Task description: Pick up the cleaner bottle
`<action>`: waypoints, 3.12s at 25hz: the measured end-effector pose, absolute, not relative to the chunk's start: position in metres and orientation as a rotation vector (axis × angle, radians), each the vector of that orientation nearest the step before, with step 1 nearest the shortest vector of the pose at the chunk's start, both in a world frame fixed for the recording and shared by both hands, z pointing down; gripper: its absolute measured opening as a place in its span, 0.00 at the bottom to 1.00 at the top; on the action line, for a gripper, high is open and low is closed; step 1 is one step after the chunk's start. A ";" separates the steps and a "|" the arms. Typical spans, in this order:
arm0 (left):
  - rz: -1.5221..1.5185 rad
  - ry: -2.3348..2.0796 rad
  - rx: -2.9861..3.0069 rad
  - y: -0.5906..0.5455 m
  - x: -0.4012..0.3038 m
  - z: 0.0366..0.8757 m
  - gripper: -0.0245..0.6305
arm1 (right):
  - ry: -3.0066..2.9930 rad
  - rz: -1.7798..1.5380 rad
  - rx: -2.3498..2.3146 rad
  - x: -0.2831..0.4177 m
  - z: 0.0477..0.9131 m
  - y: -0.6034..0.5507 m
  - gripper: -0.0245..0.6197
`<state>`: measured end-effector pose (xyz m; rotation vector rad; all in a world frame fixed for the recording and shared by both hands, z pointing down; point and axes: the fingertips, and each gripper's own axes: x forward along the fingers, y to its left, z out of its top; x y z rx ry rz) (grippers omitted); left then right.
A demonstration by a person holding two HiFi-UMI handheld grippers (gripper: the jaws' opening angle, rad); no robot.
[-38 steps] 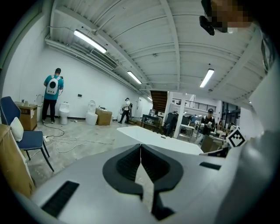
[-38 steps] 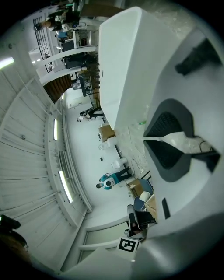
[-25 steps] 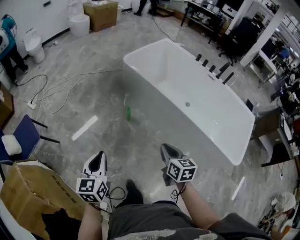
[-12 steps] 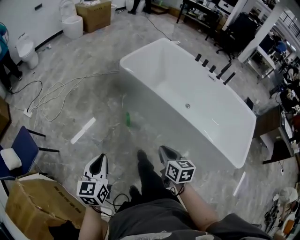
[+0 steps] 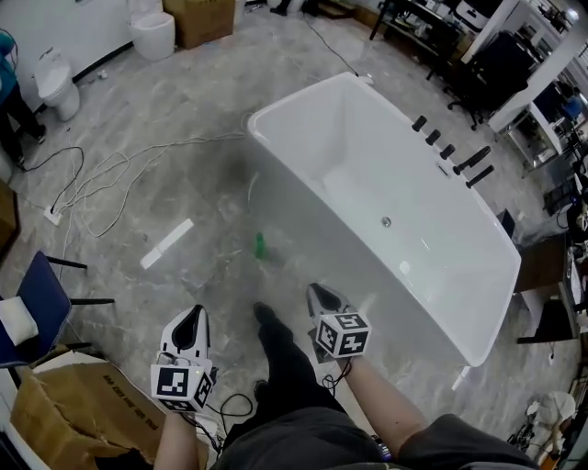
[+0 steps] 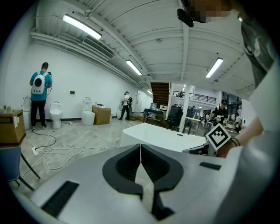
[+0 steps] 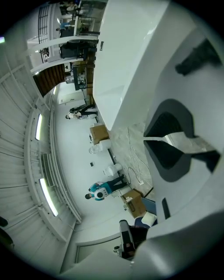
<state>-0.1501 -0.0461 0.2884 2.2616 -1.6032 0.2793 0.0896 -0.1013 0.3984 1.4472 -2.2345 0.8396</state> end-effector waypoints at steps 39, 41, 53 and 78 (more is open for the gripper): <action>0.287 -1.729 2.021 -0.284 -0.220 0.825 0.06 | -2.177 0.637 1.295 -0.012 0.978 -0.338 0.48; 0.288 -1.743 2.027 -0.294 -0.224 0.838 0.06 | -2.175 0.607 1.328 -0.015 0.994 -0.346 0.48; 0.321 -1.775 1.988 -0.314 -0.251 0.897 0.06 | -2.165 0.478 1.401 -0.025 1.041 -0.391 0.48; 0.277 -1.765 1.932 -0.303 -0.277 0.926 0.06 | -2.187 0.814 1.374 -0.020 1.060 -0.410 0.35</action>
